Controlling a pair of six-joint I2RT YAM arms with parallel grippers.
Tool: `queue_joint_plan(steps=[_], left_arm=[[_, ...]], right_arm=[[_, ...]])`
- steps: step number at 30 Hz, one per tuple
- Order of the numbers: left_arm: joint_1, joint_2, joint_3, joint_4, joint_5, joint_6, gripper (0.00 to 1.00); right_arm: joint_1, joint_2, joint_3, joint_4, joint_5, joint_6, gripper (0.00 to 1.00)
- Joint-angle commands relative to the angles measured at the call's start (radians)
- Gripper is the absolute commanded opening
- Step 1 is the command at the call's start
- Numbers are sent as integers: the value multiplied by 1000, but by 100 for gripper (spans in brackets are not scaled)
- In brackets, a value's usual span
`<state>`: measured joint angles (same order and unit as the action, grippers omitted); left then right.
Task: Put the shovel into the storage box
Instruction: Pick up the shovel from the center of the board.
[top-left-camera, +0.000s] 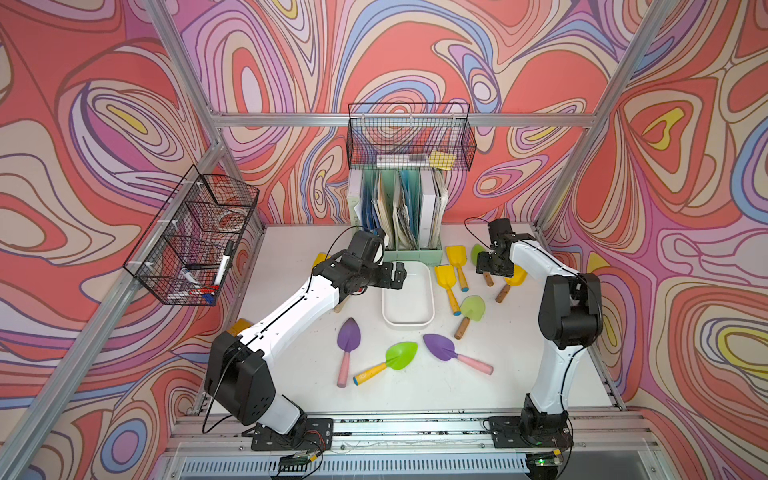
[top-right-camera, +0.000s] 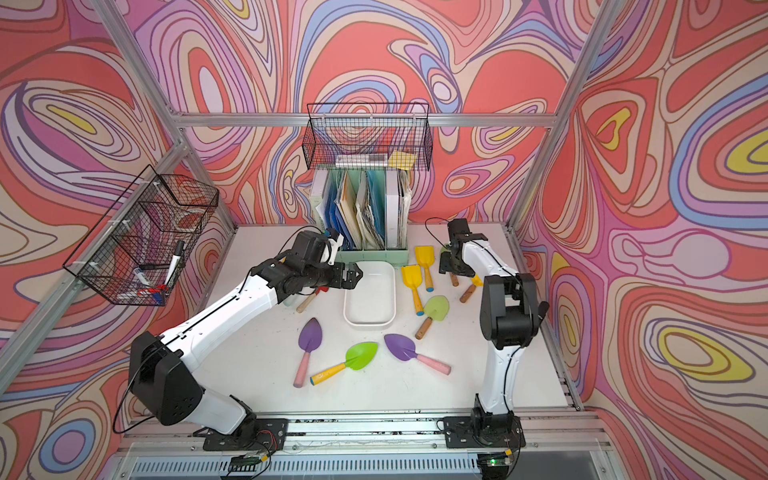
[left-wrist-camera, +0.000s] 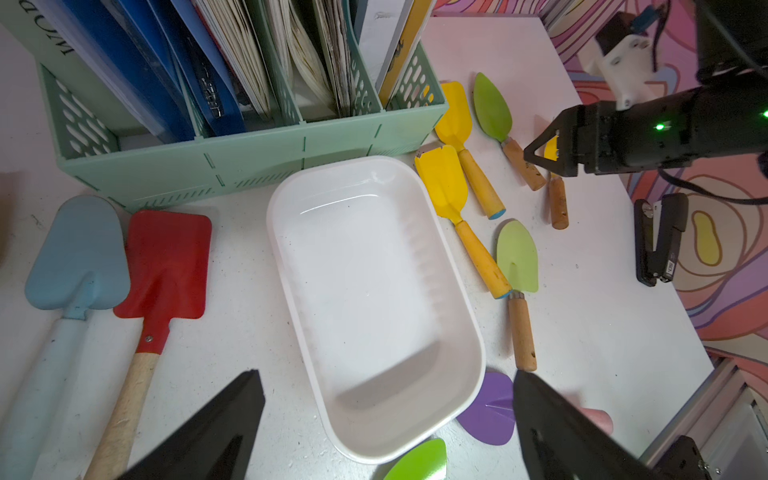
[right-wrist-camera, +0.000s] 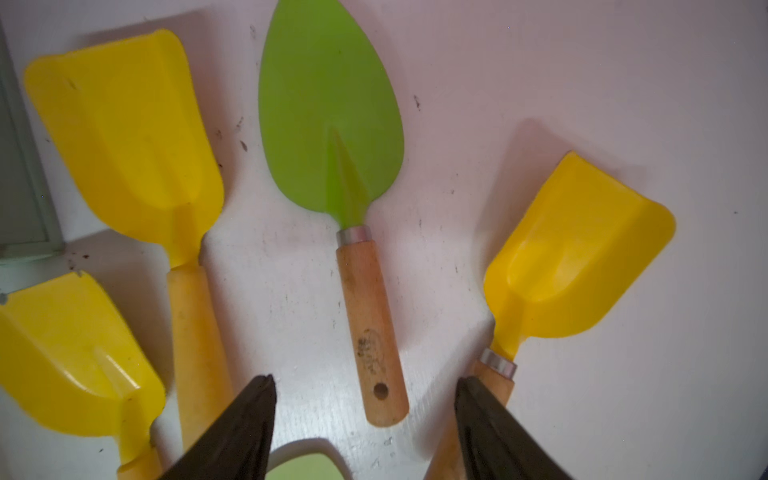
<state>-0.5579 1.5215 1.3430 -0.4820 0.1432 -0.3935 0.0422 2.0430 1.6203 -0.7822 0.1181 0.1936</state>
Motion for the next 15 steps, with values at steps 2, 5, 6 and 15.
queue_joint_plan(steps=[2,5,6,15], left_arm=[[-5,-20,-5,16,16,15,99],[-5,-17,0,13,10,12,99],[-6,-14,2,9,7,12,99],[-5,10,29,-5,12,8,99]], right_arm=[[-24,70,62,-20,-37,-38,68],[-28,107,71,-10,-59,-39,65],[-28,117,72,-9,-64,-39,64],[-28,159,58,10,-92,-28,52]])
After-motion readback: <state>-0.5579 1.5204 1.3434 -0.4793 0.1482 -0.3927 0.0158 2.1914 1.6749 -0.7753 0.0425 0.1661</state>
